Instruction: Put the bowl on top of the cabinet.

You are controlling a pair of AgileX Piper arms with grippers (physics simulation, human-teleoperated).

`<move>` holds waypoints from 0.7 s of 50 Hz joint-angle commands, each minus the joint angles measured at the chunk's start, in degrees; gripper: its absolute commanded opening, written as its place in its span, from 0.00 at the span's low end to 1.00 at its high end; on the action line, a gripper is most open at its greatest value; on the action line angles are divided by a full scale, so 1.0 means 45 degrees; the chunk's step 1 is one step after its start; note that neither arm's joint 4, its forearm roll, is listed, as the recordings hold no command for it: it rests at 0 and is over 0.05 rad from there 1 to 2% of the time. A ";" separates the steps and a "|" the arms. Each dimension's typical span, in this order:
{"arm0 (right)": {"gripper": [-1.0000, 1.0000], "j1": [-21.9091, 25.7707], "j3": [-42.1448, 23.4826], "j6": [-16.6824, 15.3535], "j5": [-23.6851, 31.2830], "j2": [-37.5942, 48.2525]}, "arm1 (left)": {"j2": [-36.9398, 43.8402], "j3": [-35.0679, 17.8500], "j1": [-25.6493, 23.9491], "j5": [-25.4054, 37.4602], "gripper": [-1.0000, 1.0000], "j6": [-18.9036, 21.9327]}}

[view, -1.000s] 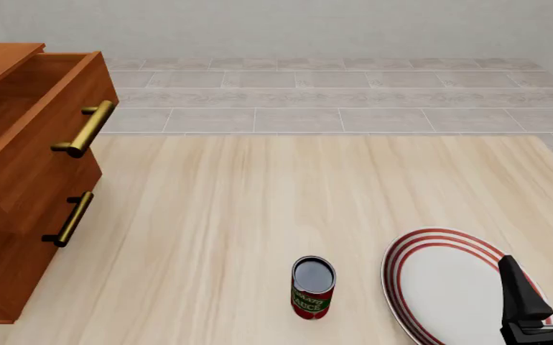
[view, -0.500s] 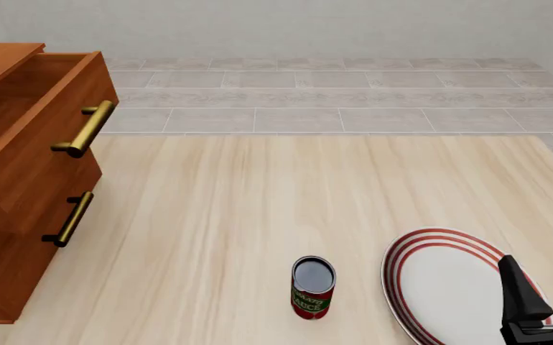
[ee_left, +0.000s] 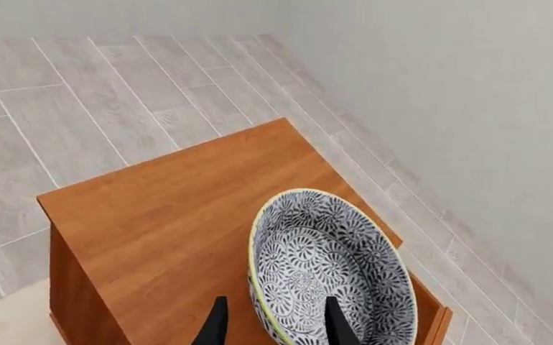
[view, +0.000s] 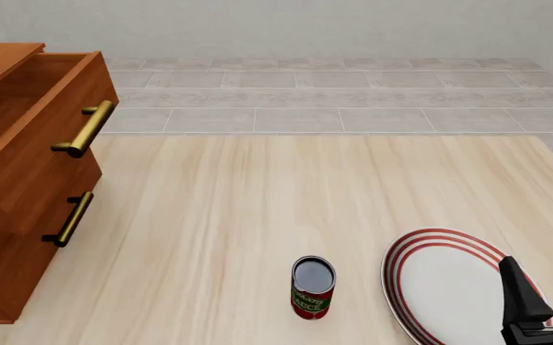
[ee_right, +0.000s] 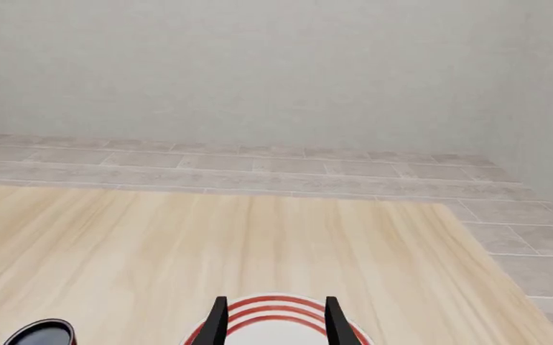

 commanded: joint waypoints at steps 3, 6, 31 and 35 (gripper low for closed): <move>1.00 -0.0003 -0.0001 -0.0016 0.0096 -0.0115 | -0.0156 -0.0648 0.0130 0.0374 1.00 -0.0232; 1.00 -0.0003 -0.0004 -0.0031 0.0090 -0.0125 | -0.0215 -0.0820 0.0161 0.0485 1.00 -0.0267; 1.00 0.0023 -0.0014 -0.0098 -0.0220 0.0165 | -0.0938 -0.1553 0.0730 0.1040 1.00 -0.0317; 1.00 0.0030 -0.0016 -0.0105 -0.0184 0.0122 | -0.1047 -0.1615 0.0829 0.1033 1.00 -0.0296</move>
